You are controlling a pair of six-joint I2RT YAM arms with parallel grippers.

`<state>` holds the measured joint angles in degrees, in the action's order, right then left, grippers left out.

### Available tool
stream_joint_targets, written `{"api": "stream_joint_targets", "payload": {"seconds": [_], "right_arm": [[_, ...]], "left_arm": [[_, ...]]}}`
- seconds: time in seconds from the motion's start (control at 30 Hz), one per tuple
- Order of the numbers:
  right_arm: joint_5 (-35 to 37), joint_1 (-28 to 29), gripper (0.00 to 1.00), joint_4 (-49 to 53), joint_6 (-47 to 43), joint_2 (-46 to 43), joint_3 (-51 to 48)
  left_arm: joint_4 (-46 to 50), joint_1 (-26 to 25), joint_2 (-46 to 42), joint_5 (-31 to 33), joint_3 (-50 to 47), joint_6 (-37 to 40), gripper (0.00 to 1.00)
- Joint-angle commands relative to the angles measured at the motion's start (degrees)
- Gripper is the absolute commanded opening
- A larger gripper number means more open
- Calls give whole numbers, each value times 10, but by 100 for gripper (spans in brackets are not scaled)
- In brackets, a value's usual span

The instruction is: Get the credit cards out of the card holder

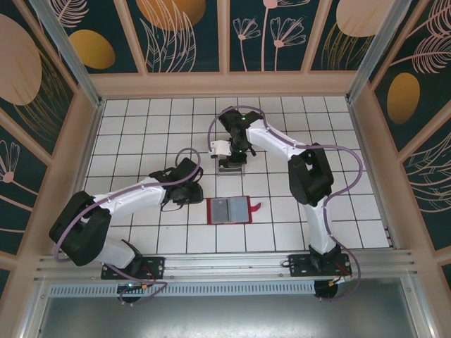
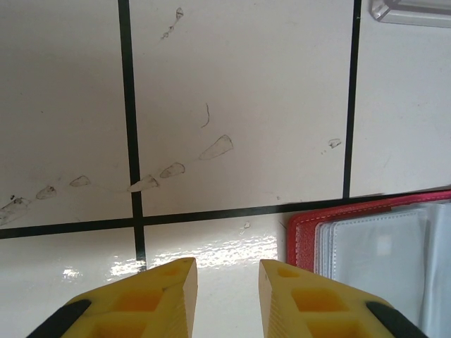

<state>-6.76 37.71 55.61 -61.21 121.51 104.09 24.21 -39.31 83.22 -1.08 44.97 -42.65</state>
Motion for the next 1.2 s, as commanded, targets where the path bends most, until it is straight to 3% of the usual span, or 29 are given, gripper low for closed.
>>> {"api": "stream_joint_targets", "payload": {"seconds": [0.0,0.37,0.53,0.77,0.93,1.07,1.17], "right_arm": [[22,3,20,-7,-4,5,3],[50,4,26,-52,28,-44,-9],[20,1,27,-85,116,-75,-34],[-12,-4,25,-174,357,-134,-116],[-5,-3,26,-294,598,-212,-224],[-2,-2,25,-300,767,-243,-274],[-6,16,24,-321,834,-272,-325]], "left_arm": [[4,3,-10,-7,-8,1,31],[3,4,-15,3,-9,-1,31],[-2,8,-8,8,-3,5,30],[-21,24,-6,4,-1,19,30],[-27,37,3,12,8,32,30],[-33,48,9,5,13,45,30],[-33,58,13,3,17,51,31]]}}
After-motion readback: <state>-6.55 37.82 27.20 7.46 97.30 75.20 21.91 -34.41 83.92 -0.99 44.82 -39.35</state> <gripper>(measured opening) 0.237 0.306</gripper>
